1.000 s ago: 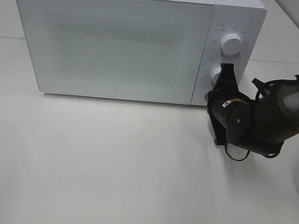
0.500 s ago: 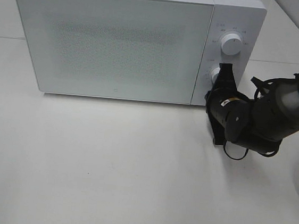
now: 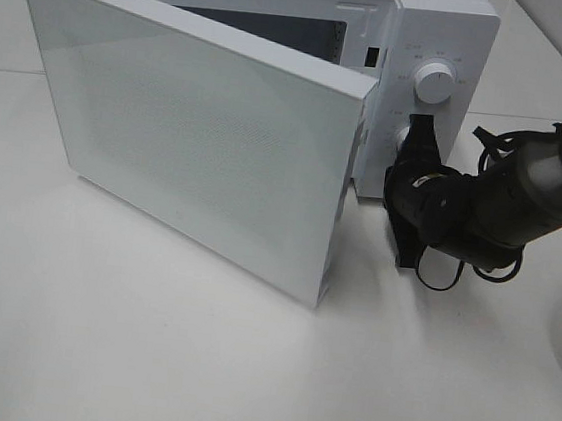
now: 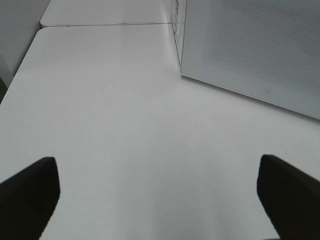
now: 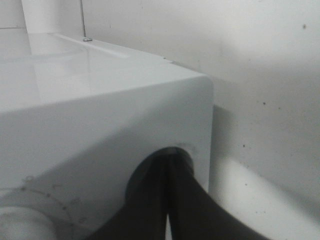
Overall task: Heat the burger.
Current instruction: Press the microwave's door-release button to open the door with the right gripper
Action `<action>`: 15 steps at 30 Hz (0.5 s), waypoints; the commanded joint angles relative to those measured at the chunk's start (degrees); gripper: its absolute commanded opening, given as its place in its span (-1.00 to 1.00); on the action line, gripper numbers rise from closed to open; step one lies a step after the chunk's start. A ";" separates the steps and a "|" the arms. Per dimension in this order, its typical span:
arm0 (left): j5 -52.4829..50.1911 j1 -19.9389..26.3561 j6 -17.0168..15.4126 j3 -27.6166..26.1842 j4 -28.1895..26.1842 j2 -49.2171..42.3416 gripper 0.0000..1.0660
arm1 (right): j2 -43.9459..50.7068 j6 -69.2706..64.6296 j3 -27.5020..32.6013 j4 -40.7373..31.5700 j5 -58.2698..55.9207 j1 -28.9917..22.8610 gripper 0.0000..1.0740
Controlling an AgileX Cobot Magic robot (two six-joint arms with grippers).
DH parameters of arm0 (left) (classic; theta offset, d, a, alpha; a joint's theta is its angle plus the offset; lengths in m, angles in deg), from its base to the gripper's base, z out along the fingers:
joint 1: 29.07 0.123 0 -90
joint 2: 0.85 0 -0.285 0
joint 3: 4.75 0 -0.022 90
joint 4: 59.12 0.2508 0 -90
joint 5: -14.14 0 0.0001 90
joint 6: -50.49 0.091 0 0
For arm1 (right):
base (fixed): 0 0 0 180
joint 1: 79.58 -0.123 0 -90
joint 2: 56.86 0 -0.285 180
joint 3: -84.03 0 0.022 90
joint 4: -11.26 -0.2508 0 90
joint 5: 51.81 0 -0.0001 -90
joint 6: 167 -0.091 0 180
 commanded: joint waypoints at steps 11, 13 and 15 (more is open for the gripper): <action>-0.57 -0.06 0.06 0.00 -0.52 -0.97 0.96 | 1.83 -1.15 -4.41 6.99 10.66 1.66 -1.00; -0.57 -0.06 0.06 0.00 -0.52 -0.97 0.96 | 2.18 -2.23 -2.86 6.42 9.91 1.26 -1.00; -0.57 -0.06 0.06 0.00 -0.52 -0.97 0.96 | 2.18 -2.35 -2.18 6.47 9.91 1.03 -1.00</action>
